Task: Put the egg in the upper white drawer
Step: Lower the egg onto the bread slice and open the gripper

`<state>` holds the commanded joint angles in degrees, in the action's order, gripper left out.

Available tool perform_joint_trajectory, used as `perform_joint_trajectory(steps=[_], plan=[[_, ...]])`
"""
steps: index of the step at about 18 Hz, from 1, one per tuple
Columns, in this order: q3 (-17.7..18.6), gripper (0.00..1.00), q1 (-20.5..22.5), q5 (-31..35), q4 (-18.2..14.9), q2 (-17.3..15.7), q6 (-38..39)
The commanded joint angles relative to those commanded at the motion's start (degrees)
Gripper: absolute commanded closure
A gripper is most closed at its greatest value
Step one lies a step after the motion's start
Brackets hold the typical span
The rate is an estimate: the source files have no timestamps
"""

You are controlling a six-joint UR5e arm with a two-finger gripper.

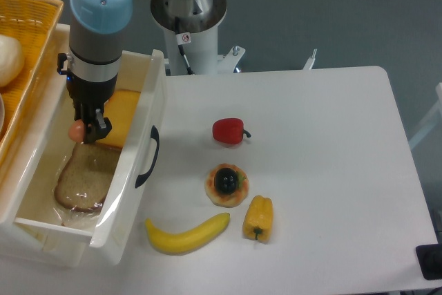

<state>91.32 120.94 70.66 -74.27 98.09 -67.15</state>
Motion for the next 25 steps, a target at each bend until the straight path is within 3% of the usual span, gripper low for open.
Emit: perform_joint_trajectory(steps=[14,19,21,25], plan=[[0.4,0.50,-0.4,0.0,0.2,0.4,-0.1],[0.4,0.42,-0.4,0.0,0.3,0.5,-0.1],[0.4,0.33,-0.4,0.0,0.3,0.8,-0.2],[0.3,0.31,-0.4,0.0,0.4,0.8,-0.2]])
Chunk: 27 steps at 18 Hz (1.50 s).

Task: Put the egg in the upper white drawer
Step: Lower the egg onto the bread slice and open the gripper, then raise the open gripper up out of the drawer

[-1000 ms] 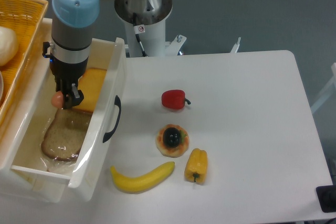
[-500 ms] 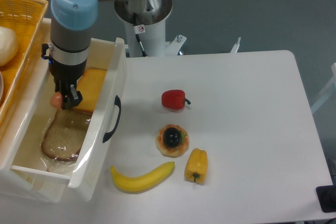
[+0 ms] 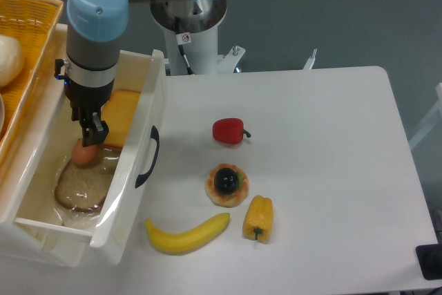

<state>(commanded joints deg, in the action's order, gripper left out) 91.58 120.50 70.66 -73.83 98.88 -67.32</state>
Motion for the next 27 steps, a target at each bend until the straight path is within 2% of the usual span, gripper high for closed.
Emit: perform_joint_trajectory(steps=[7,12,16,19,23,27], plan=[[-1.4,0.24,0.9,-0.3,0.9,-1.1,0.0],[-3.1,0.24,3.3,-0.5,0.9,-2.4,0.1],[-3.1,0.19,6.2,-2.5,0.9,-4.7,0.6],[-2.9,0.01,8.8,-3.7,0.8,-5.7,0.8],[-2.7,0.00,11.7,-3.5,0.8,-5.8,1.1],[-2.5,0.00,15.2,-3.2,0.8,-5.5,7.6]])
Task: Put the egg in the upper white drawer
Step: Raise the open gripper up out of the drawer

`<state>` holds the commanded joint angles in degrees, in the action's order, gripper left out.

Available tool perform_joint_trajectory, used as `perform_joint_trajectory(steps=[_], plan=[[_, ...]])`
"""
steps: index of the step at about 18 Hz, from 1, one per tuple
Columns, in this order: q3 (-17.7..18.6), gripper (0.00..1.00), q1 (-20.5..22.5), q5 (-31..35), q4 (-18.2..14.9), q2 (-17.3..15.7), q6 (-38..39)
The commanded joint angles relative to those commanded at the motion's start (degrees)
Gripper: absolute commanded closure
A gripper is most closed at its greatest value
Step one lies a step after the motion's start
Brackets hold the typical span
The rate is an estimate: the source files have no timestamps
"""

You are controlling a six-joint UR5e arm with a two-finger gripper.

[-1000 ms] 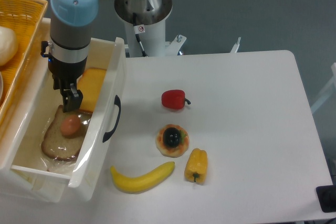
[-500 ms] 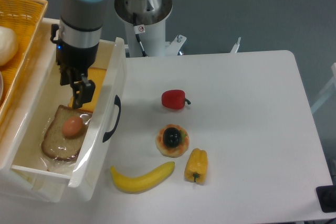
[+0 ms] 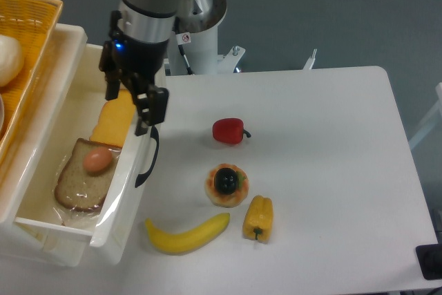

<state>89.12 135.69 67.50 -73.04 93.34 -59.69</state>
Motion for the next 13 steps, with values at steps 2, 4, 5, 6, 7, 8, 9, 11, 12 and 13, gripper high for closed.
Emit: perform_joint_trajectory(steps=[2,4,5,6,7,8,9,11,12,13], plan=[[-0.1,0.00,1.8,0.0,0.1,0.5,0.1],[-0.1,0.00,2.4,0.9,1.5,1.4,-0.1],[-0.2,0.00,2.8,2.6,2.2,2.0,-0.2],[-0.2,0.00,3.3,4.9,2.7,2.4,-0.4],[-0.1,0.00,3.5,6.7,3.2,2.5,-0.8],[-0.1,0.00,4.1,6.9,3.6,2.9,-1.9],[-0.4,0.00,4.4,7.0,3.9,3.7,-3.2],[-1.0,0.00,4.8,7.1,4.5,5.6,-3.7],[-1.1,0.00,4.8,7.4,5.5,6.3,-3.6],[-1.0,0.00,4.8,8.0,5.9,6.6,-3.6]])
